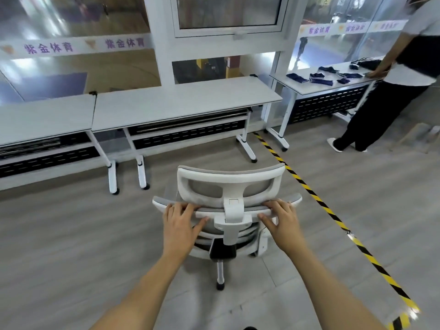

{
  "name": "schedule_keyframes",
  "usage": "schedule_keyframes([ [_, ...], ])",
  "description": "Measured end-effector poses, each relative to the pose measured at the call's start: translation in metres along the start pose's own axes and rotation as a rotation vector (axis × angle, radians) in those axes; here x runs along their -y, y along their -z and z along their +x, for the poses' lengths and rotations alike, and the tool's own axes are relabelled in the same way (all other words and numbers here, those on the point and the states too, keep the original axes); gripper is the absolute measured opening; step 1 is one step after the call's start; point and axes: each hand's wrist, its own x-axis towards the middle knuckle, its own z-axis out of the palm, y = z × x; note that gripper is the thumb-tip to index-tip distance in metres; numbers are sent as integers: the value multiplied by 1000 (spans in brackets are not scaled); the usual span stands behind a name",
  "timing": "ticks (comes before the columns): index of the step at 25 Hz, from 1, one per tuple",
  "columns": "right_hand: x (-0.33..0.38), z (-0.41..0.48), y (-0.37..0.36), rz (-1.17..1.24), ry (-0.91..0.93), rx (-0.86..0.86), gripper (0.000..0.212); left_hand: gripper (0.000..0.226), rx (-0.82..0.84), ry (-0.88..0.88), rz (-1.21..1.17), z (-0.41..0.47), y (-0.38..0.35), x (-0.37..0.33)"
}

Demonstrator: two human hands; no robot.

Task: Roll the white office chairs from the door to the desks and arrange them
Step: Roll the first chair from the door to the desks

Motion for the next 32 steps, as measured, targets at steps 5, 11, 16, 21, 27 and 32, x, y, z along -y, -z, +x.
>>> schedule_keyframes([
  [5, -51, 162, -23, 43, 55, -5, 31, 37, 28, 98, -34, 144, -67, 2],
  [11, -106, 344, -36, 0, 77, 94, 35, 28, 45, 186, -111, 295, -132, -8],
  [16, -129, 436, -52, -32, 72, 146, 38, 30, 44, 167, -71, 373, -166, -5],
  [21, -136, 475, -57, -41, 25, 172, 43, 36, 100, 142, 67, 406, -181, -8],
  [27, -132, 484, -40, -135, 90, 193, 42, 55, 199, 222, 166, 401, -176, -32],
  [32, -103, 466, -13, -44, 234, 227, 33, 38, 104, 382, 166, 365, -153, -83],
])
